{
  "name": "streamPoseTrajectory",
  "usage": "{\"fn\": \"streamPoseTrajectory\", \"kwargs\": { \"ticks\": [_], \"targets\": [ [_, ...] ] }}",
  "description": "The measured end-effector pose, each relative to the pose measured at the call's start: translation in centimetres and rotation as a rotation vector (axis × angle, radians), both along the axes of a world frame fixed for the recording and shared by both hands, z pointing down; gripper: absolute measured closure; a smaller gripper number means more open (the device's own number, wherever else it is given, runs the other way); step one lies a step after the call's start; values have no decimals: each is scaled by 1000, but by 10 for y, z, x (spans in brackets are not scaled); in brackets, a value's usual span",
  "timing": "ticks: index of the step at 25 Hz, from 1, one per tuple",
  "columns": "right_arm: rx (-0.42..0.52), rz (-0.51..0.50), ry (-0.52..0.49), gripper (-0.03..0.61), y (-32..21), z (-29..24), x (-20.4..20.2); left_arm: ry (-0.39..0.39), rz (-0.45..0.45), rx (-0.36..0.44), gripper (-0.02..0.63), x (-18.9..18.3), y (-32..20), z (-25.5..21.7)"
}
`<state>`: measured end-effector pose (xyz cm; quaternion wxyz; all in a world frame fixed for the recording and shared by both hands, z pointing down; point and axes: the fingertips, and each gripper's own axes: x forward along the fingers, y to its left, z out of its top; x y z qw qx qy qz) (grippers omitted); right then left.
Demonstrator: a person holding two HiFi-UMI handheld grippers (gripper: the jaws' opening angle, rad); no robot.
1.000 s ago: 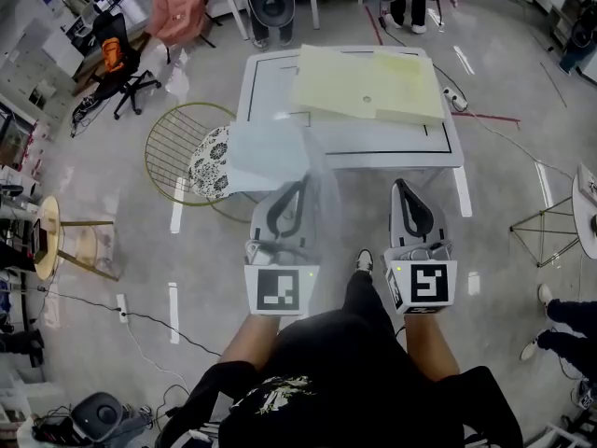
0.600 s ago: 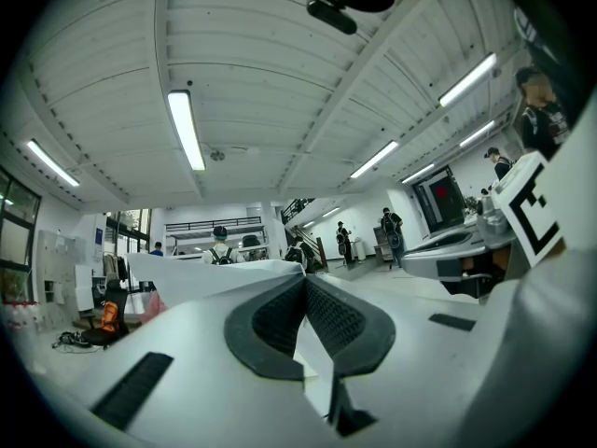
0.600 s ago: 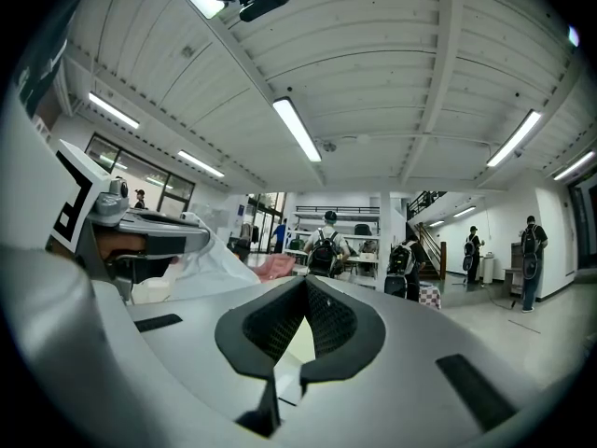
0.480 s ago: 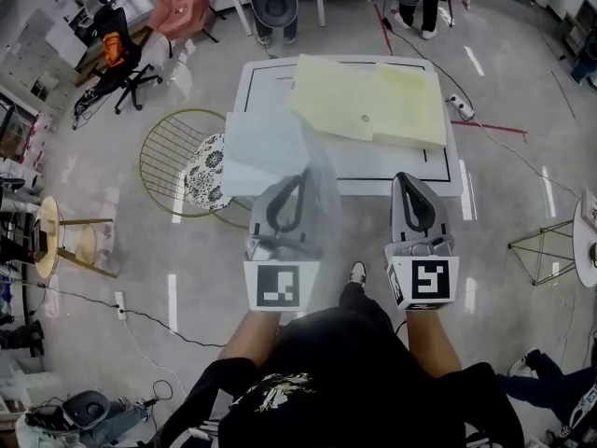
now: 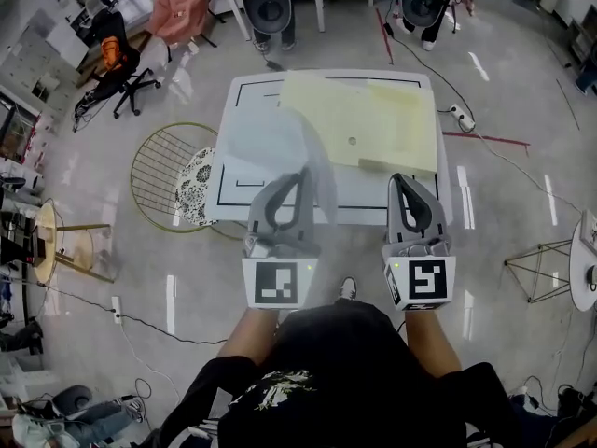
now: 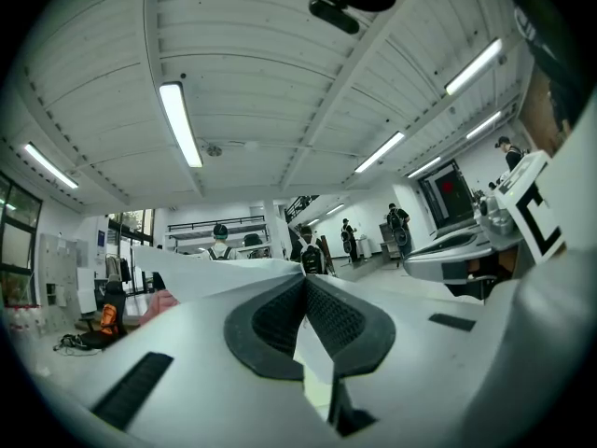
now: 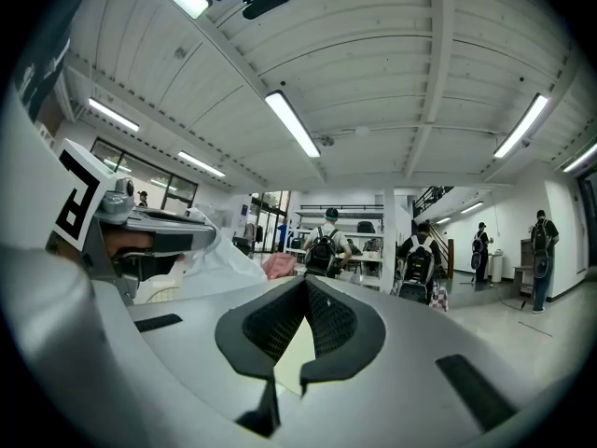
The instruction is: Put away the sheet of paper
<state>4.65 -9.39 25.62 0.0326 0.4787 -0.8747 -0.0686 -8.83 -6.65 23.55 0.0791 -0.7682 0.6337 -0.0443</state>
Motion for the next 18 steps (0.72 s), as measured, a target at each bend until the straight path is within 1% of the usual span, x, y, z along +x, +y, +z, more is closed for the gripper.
{"fn": "streamPoseTrajectory", "kwargs": {
  "ticks": [4, 7, 11, 15, 18],
  "targets": [
    [0, -15, 0, 580, -21, 0, 11, -18, -9, 17, 614, 13, -19, -2],
    [-11, -16, -4, 580, -31, 6, 18, -15, -14, -11, 614, 18, -27, 6],
    [-27, -16, -22, 580, -44, 12, 24, -45, -21, -22, 614, 24, -36, 10],
    [-43, -21, -27, 580, -51, 22, 22, -36, -23, -49, 614, 23, -43, 20],
    [-52, -17, -26, 580, -55, 27, 20, -31, -15, -51, 614, 23, -51, 24]
  ]
}}
